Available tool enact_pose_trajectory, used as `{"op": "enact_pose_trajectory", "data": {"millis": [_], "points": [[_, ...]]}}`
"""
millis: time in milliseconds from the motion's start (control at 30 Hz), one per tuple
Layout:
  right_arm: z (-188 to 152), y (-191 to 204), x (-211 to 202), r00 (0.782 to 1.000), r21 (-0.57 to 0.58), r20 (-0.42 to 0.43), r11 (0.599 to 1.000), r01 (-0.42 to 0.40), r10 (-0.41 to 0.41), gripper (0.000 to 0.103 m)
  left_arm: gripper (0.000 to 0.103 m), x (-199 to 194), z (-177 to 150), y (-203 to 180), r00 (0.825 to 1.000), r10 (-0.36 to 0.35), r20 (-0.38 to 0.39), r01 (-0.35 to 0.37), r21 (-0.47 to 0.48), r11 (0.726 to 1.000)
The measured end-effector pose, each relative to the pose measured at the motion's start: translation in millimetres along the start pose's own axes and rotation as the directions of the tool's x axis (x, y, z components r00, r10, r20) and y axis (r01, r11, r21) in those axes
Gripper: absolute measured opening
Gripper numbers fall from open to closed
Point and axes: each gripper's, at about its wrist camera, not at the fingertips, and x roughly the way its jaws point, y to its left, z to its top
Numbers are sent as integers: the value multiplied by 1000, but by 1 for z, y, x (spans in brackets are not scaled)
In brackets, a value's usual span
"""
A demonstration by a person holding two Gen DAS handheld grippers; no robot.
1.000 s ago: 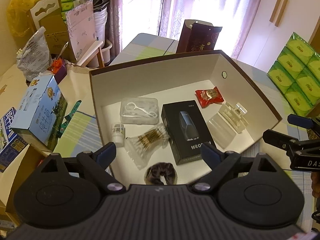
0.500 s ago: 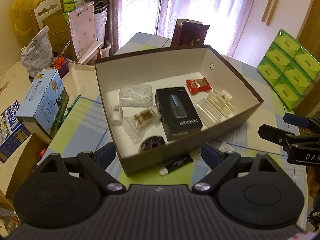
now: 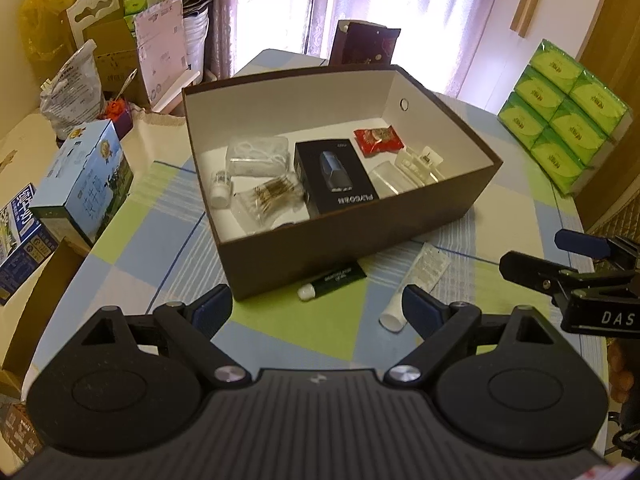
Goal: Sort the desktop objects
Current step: 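Withdraw both open tools up and away from the cardboard box, then lower the left tool to the green lip gel tube while the right tool grasps the white cream tube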
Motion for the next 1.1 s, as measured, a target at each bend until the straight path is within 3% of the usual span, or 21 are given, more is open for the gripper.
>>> {"op": "enact_pose_trajectory", "data": {"millis": [567,1100], "points": [[-23,-4,18,992,31,-122,999,35,-31,101,89,9,-26,-3,998,25,-52,-25,-8,1000],[-41,-6,60,972,84,-229,994,77,-56,101,89,49,-36,20,989,63,-134,-66,-18,998]]}}
